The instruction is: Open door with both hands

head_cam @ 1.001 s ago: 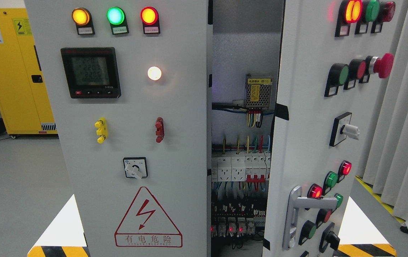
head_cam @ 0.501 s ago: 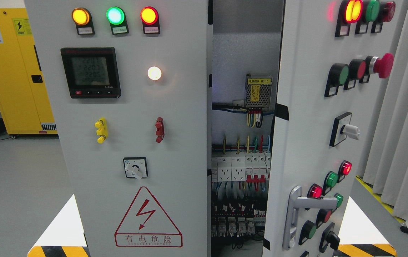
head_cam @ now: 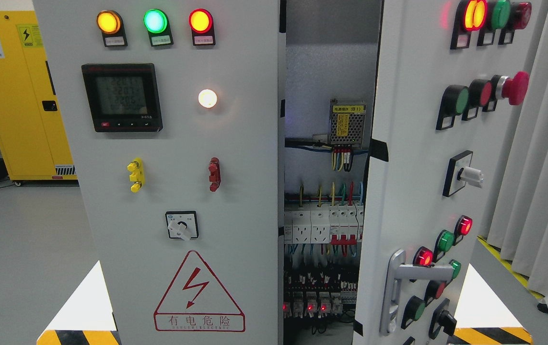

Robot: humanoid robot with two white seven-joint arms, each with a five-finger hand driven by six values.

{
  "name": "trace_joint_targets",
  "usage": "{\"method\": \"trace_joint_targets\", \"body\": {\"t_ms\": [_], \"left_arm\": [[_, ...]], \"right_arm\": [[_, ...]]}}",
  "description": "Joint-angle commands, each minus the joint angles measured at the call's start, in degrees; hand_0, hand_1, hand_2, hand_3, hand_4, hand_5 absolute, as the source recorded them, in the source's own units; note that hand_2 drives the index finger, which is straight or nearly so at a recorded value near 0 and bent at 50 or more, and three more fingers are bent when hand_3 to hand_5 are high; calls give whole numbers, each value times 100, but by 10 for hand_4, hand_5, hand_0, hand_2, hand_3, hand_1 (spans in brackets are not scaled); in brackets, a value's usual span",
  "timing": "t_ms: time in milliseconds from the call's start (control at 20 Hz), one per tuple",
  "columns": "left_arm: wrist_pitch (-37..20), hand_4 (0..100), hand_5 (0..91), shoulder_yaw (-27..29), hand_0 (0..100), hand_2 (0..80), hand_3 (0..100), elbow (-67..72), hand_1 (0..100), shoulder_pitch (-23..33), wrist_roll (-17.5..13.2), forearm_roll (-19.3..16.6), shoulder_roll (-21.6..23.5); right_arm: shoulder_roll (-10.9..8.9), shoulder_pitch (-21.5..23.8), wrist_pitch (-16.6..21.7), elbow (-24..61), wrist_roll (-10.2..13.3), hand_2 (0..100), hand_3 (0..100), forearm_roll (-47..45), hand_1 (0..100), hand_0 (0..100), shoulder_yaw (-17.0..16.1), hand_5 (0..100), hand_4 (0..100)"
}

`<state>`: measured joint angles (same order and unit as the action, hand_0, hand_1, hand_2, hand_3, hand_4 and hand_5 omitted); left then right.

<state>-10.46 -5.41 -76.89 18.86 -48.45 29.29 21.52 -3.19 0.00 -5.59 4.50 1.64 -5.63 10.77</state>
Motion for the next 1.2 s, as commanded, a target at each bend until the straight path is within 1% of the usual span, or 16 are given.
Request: {"method": "trace_joint_targets", "body": {"t_ms": [0,100,200,350,451,651,751,801,901,1001,1151], "left_arm": [[62,0,0,-21,120,0,0,-2532,556,-40,-24,639,1563],[70,0,0,-223,120,0,0,-2691,556,-171,-24,893,1968],[166,0,0,-495,120,0,0,-2779,556,-530,-24,1139,2215],[666,0,0,-549,120,0,0,-2823,556,-1093,-41,1596,2234],[1061,0,0,-558,120,0,0,-2832,556,-1584,-76,1930,2260],[2107,0,0,-575,120,0,0,-2955,556,-2516,-77,2650,2208],[2495,0,0,-715,120,0,0,-2955,556,-2982,-68,2941,2155],[2583,0,0,-812,120,0,0,-2946,556,-3228,-68,3038,2137],[2636,0,0,-900,120,0,0,-2938,556,-3685,-68,3074,2041],[2881,0,0,-971,120,0,0,-2902,556,-4098,-59,3074,1795],[3312,0,0,-1015,120,0,0,-2754,556,-4477,-59,3074,1357]], "right_arm": [[3,-61,-3,-2,3,40,0,-9,500,0,4,0,0],[3,-61,-3,-2,3,40,0,0,500,0,12,0,0],[3,-61,-3,7,3,40,0,0,500,0,12,0,0],[3,-61,-3,-2,3,40,0,0,500,0,30,0,0],[3,-61,-3,-2,3,40,0,0,500,0,39,0,0],[-6,-61,-3,-2,3,40,0,0,500,0,39,0,0],[-15,-61,-3,-2,3,40,0,0,500,0,30,0,0],[-15,-61,-3,-2,3,40,0,0,500,0,30,0,0],[-15,-61,-3,-2,3,40,0,0,500,0,12,0,0],[-6,-61,-3,-2,3,40,0,-9,500,0,12,0,0],[-6,-61,-3,-2,3,40,0,0,500,0,12,0,0]]}}
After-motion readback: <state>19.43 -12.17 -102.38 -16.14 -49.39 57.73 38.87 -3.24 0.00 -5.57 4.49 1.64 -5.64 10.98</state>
